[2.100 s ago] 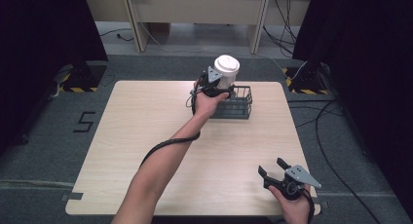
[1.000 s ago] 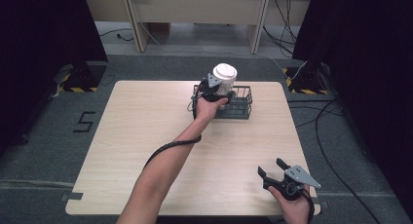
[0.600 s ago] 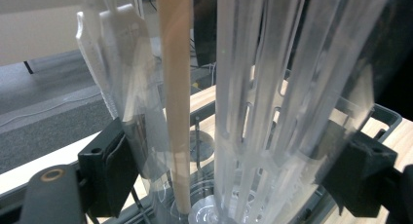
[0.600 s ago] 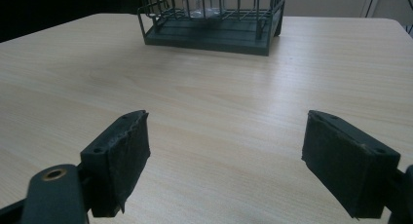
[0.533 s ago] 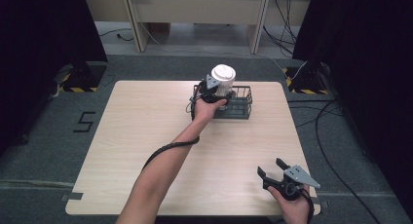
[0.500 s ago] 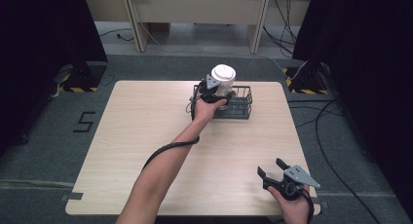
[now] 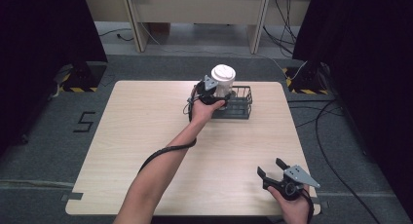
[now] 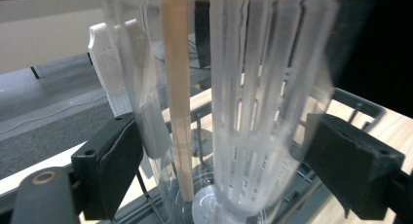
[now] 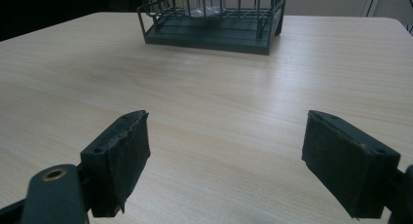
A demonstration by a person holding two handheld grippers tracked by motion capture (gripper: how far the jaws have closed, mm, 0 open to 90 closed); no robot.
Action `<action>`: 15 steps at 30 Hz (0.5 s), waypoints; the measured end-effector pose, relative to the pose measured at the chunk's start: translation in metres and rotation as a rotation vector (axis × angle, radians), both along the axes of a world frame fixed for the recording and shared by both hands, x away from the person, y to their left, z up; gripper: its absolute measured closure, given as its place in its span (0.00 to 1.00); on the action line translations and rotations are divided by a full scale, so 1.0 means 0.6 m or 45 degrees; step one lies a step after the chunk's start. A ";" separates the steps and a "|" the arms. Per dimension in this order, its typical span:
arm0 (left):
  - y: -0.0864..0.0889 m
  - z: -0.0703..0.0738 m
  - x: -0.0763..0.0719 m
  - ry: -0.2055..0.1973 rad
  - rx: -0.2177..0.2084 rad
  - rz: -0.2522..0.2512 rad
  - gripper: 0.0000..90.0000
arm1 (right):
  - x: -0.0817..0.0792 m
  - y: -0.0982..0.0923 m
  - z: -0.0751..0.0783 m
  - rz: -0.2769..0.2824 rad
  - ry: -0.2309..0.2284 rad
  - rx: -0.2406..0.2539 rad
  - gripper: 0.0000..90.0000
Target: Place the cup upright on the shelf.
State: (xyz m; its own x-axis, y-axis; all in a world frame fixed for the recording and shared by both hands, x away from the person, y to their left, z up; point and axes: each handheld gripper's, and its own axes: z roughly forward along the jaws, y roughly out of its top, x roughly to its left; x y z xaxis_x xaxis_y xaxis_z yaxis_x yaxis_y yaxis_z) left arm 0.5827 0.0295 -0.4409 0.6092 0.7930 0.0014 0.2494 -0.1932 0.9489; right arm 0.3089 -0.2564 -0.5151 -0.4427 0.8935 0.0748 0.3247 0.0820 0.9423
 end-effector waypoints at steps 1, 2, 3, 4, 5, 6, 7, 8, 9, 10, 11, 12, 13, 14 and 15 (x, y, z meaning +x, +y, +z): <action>0.001 0.001 -0.002 -0.004 0.000 -0.001 0.16 | 0.000 0.000 0.000 0.000 0.000 0.002 0.20; 0.003 0.002 -0.003 -0.005 0.005 -0.004 0.16 | 0.001 0.000 0.000 -0.002 0.004 0.005 0.20; 0.005 0.003 -0.004 -0.006 0.006 -0.010 0.16 | 0.001 -0.001 0.000 -0.002 0.006 0.007 0.20; 0.007 0.004 -0.006 -0.012 0.003 -0.010 0.16 | 0.001 -0.001 0.000 -0.003 0.006 0.007 0.20; 0.009 0.006 -0.007 -0.017 0.003 -0.013 0.16 | 0.001 -0.001 0.000 -0.002 0.006 0.005 0.20; 0.011 0.008 -0.009 -0.022 0.010 -0.021 0.16 | 0.001 -0.001 0.000 -0.001 0.006 0.004 0.20; 0.012 0.010 -0.012 -0.028 0.013 -0.029 0.16 | 0.001 -0.001 0.000 -0.001 0.006 0.004 0.20; 0.013 0.012 -0.014 -0.033 0.019 -0.037 0.16 | 0.001 -0.001 0.000 -0.002 0.008 0.006 0.20; 0.015 0.015 -0.017 -0.038 0.021 -0.041 0.16 | 0.001 -0.001 0.000 -0.004 0.009 0.004 0.20; 0.017 0.016 -0.019 -0.040 0.022 -0.041 0.16 | 0.001 -0.001 0.000 -0.005 0.008 0.005 0.20; 0.018 0.018 -0.021 -0.042 0.021 -0.042 0.16 | 0.001 -0.001 0.000 -0.004 0.006 0.005 0.20; 0.021 0.019 -0.023 -0.043 0.025 -0.040 0.16 | 0.001 0.000 0.000 -0.004 0.009 0.009 0.20; 0.023 0.020 -0.025 -0.046 0.028 -0.042 0.16 | 0.001 0.000 0.000 -0.003 0.009 0.006 0.20; 0.025 0.021 -0.028 -0.050 0.030 -0.043 0.16 | 0.001 0.000 0.000 -0.002 0.009 0.004 0.20; 0.027 0.021 -0.030 -0.050 0.030 -0.043 0.16 | 0.001 0.000 0.000 -0.003 0.007 0.001 0.20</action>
